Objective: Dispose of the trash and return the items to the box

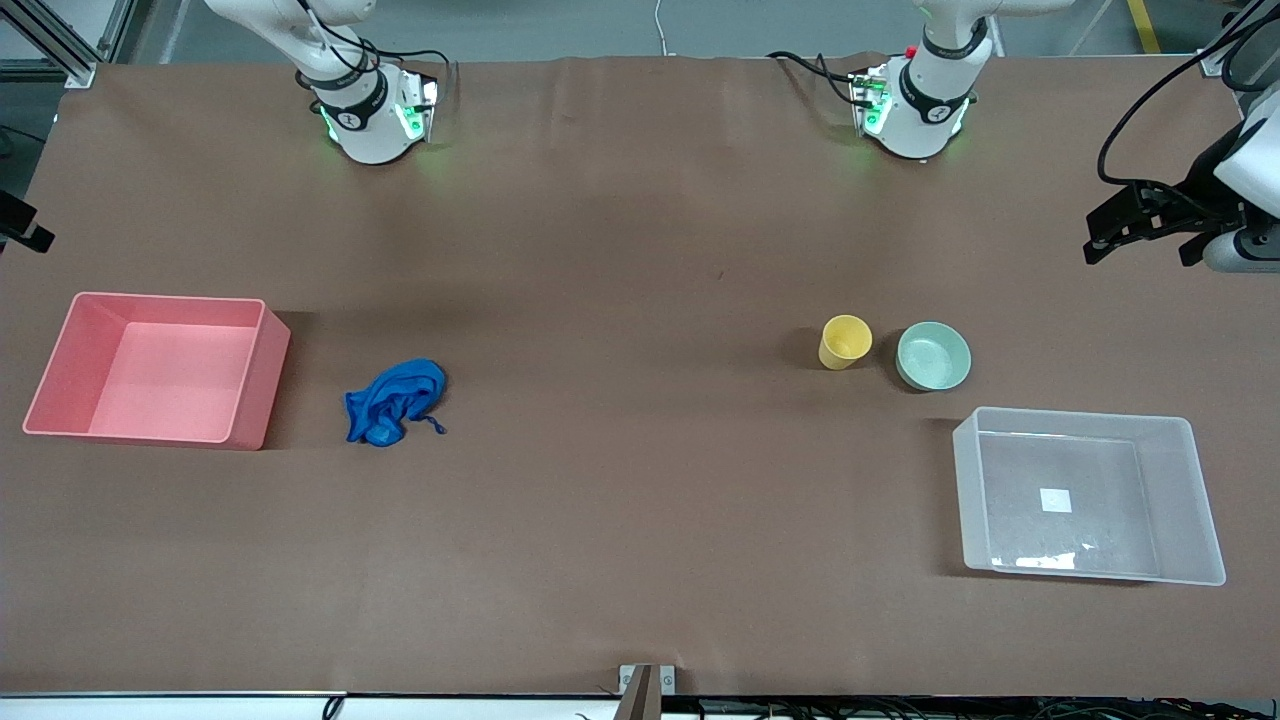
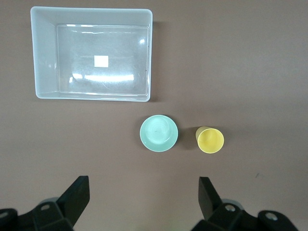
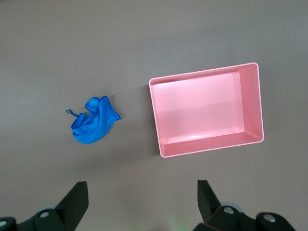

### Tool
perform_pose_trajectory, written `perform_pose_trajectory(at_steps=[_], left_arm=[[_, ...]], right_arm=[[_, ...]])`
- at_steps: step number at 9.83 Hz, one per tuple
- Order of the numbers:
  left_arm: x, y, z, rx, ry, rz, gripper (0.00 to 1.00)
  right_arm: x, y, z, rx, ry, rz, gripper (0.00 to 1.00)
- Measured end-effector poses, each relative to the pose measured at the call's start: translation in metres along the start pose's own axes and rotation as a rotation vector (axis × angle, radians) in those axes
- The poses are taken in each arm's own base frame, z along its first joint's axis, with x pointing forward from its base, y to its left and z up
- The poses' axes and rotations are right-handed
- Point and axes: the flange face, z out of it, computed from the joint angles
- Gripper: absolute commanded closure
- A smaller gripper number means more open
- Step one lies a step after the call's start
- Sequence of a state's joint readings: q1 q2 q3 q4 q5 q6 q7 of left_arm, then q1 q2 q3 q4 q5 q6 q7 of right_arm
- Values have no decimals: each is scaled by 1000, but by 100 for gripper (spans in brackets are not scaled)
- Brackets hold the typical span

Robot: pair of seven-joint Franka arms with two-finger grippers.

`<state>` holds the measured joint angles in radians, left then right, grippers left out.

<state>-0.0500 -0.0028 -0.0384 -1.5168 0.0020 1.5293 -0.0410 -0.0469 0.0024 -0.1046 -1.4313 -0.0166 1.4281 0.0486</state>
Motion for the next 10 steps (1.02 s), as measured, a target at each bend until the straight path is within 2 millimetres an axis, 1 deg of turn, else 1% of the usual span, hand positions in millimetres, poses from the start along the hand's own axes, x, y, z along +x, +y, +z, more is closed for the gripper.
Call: perform_pose_trajectory(at_steps=[5,6,7,8,9,10], left_arm=[[0,-2,0,0,1,-4,0],[0,-4,0,0,1,-7,0],[0,-6,2,0,-5,-12,0],[0,-10,9,1,-20,-18,1],[1,-15,22,1,-37,-25,1],[4,-21,43,1,-47,-36,2]], right_arm=[[0,-1,0,0,0,-2,0],[0,-6,1,1,-3,-15,0],[0,-20,6,0,-16,-43,0],[5,-43,21,-3,-37,-82,0],[18,-69,51,-9,-51,-125,0],[33,-96,96,-13,-52,-163,0]])
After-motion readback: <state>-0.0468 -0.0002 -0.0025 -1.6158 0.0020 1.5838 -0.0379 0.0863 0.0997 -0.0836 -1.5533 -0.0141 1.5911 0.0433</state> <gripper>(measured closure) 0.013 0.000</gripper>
